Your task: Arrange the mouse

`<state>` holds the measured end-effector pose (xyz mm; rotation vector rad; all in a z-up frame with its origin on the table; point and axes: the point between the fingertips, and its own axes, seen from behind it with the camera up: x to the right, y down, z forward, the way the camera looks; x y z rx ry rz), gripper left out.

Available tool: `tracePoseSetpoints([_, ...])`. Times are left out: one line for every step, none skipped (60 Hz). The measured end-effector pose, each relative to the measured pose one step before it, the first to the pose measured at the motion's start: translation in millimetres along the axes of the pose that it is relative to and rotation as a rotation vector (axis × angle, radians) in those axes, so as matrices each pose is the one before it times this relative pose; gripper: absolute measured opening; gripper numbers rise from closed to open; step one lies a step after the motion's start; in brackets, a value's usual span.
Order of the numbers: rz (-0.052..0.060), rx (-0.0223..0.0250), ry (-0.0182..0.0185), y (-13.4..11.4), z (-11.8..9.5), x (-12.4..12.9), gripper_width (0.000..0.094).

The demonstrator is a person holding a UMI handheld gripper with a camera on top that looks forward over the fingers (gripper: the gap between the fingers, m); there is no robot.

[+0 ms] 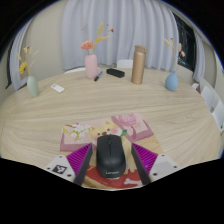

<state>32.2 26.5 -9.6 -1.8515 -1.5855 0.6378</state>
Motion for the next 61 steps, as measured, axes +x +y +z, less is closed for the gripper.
tracePoseSetpoints([0.0024,-0.00253,0.00640,-0.86,-1.85,1.29,0.0878])
tracePoseSetpoints([0.0030,-0.00047,0.00392,-1.46,-2.64,0.42,0.0856])
tracePoseSetpoints([0.0029,0.00302,-0.00041,-2.49,-3.19,-0.33,0.0836])
tracePoseSetpoints([0.0033,0.00738,-0.00167,-3.79,-4.33,-0.65,0.0839])
tracePoseSetpoints([0.0018,0.00823,-0.00116,-4.02,-5.16,-0.56,0.0849])
tracePoseSetpoints([0.0008,0.00894,-0.00029,-3.83,-5.38,-0.43,0.0854])
tracePoseSetpoints([-0.0012,0.00653,0.00163,-4.24,-6.92,-0.38,0.0855])
tracePoseSetpoints([-0.0014,0.00814,0.00305,-3.69,-6.62,-0.17,0.0853])
tracePoseSetpoints([-0.0026,0.00744,0.00286,-3.95,-8.03,-0.74,0.0857])
tracePoseSetpoints([-0.0032,0.00888,0.00308,-4.06,-8.56,-1.03,0.0856])
tracePoseSetpoints([-0.0019,0.00855,0.00176,-4.11,-9.62,-1.53,0.0856])
tracePoseSetpoints([-0.0012,0.01051,0.00208,-3.84,-9.74,-2.38,0.0856])
tracePoseSetpoints([0.0009,0.01079,-0.00125,-3.36,-10.02,-3.54,0.0858])
tracePoseSetpoints([0.0016,0.01017,-0.00460,-2.87,-10.25,-4.63,0.0856])
tracePoseSetpoints([0.0017,0.00790,-0.00688,-2.05,-10.74,-5.48,0.0855])
tracePoseSetpoints([0.0018,0.00542,-0.00611,-1.10,-10.66,-5.64,0.0856])
tracePoseSetpoints([0.0025,0.00415,-0.00494,-0.31,-10.56,-5.84,0.0857])
tracePoseSetpoints([0.0024,0.00387,-0.00296,-0.24,-11.00,-6.15,0.0855])
tracePoseSetpoints([0.0033,0.00392,-0.00452,0.77,-9.13,-6.13,0.0855])
tracePoseSetpoints([0.0026,0.00355,-0.00329,1.33,-9.48,-6.16,0.0855])
tracePoseSetpoints([0.0003,0.00243,-0.00218,2.20,-9.50,-6.02,0.0855])
tracePoseSetpoints([-0.0024,0.00148,-0.00082,2.76,-8.88,-5.62,0.0854])
tracePoseSetpoints([-0.0044,0.00096,0.00031,3.16,-8.51,-5.74,0.0856])
tracePoseSetpoints([-0.0053,0.00089,0.00098,3.23,-8.30,-5.60,0.0855])
tracePoseSetpoints([-0.0049,0.00066,0.00130,3.38,-7.98,-5.43,0.0853])
tracePoseSetpoints([-0.0039,0.00027,0.00174,3.81,-7.51,-5.13,0.0853])
tracePoseSetpoints([-0.0030,0.00166,-0.00116,5.26,-8.10,-6.20,0.0853])
tracePoseSetpoints([-0.0035,-0.00296,-0.00324,3.49,-6.78,-5.79,0.0851])
tracePoseSetpoints([-0.0029,-0.00213,-0.00466,4.27,-6.49,-6.65,0.0851])
tracePoseSetpoints([-0.0019,-0.00309,-0.00577,4.51,-6.21,-6.67,0.0850])
tracePoseSetpoints([-0.0031,-0.00403,-0.00735,4.59,-5.60,-6.84,0.0849])
tracePoseSetpoints([-0.0038,-0.00521,-0.00859,4.69,-5.46,-6.97,0.0851])
tracePoseSetpoints([-0.0038,-0.00483,-0.00903,4.60,-4.91,-6.73,0.0851])
tracePoseSetpoints([-0.0011,-0.00464,-0.00753,4.86,-4.56,-6.06,0.0854])
tracePoseSetpoints([0.0003,-0.00209,-0.00741,6.84,-4.41,-5.00,0.0855])
tracePoseSetpoints([0.0011,-0.00671,-0.00724,4.77,-4.14,-6.36,0.0855])
tracePoseSetpoints([-0.0012,-0.00700,-0.00927,4.73,-3.77,-6.61,0.0855])
tracePoseSetpoints([-0.0025,-0.00685,-0.00974,4.58,-3.57,-5.97,0.0857])
tracePoseSetpoints([-0.0038,-0.00597,-0.00834,4.57,-3.00,-5.96,0.0858])
tracePoseSetpoints([-0.0031,-0.00448,-0.00564,4.57,-2.96,-5.31,0.0857])
tracePoseSetpoints([-0.0027,-0.00358,-0.00292,3.63,-2.49,-4.19,0.0858])
tracePoseSetpoints([-0.0034,-0.00227,-0.00168,3.59,-2.31,-3.56,0.0861])
tracePoseSetpoints([-0.0040,-0.00141,-0.00150,3.17,-2.40,-3.42,0.0860])
tracePoseSetpoints([-0.0039,0.00216,-0.00349,3.50,0.04,-2.18,0.0859])
tracePoseSetpoints([-0.0044,-0.00026,-0.00094,2.37,-2.15,-3.29,0.0859])
tracePoseSetpoints([-0.0039,-0.00041,-0.00077,2.28,-1.91,-2.53,0.0858])
tracePoseSetpoints([-0.0024,-0.00325,-0.00188,2.76,-1.11,-1.03,0.0859])
tracePoseSetpoints([0.0005,-0.00397,-0.00281,2.28,-1.29,-2.54,0.0858])
tracePoseSetpoints([0.0028,-0.00430,-0.00410,2.28,-1.12,-2.34,0.0858])
tracePoseSetpoints([0.0027,-0.00361,-0.00315,2.02,-1.06,-2.44,0.0859])
tracePoseSetpoints([0.0001,-0.00162,-0.00046,1.91,-1.12,-1.57,0.0858])
tracePoseSetpoints([-0.0018,-0.00002,0.00174,1.15,-0.61,-0.61,0.0858])
tracePoseSetpoints([-0.0018,0.00106,0.00174,1.14,-0.04,0.32,0.0857])
tracePoseSetpoints([-0.0013,0.00036,0.00312,0.69,-0.08,-0.19,0.0861])
tracePoseSetpoints([-0.0003,-0.00081,0.00269,0.59,-0.63,0.00,0.0861])
tracePoseSetpoints([-0.0021,-0.00005,0.00348,0.67,-0.37,0.20,0.0860])
tracePoseSetpoints([-0.0045,0.00153,0.00408,0.44,-0.14,0.43,0.0861])
tracePoseSetpoints([-0.0046,0.00338,0.00283,0.51,-1.38,0.57,0.0860])
tracePoseSetpoints([-0.0049,0.00303,0.00219,-0.24,-0.60,0.56,0.0859])
tracePoseSetpoints([-0.0029,0.00210,0.00058,-0.75,-0.53,0.08,0.0861])
tracePoseSetpoints([-0.0012,0.00160,-0.00058,-0.49,-0.42,0.30,0.0860])
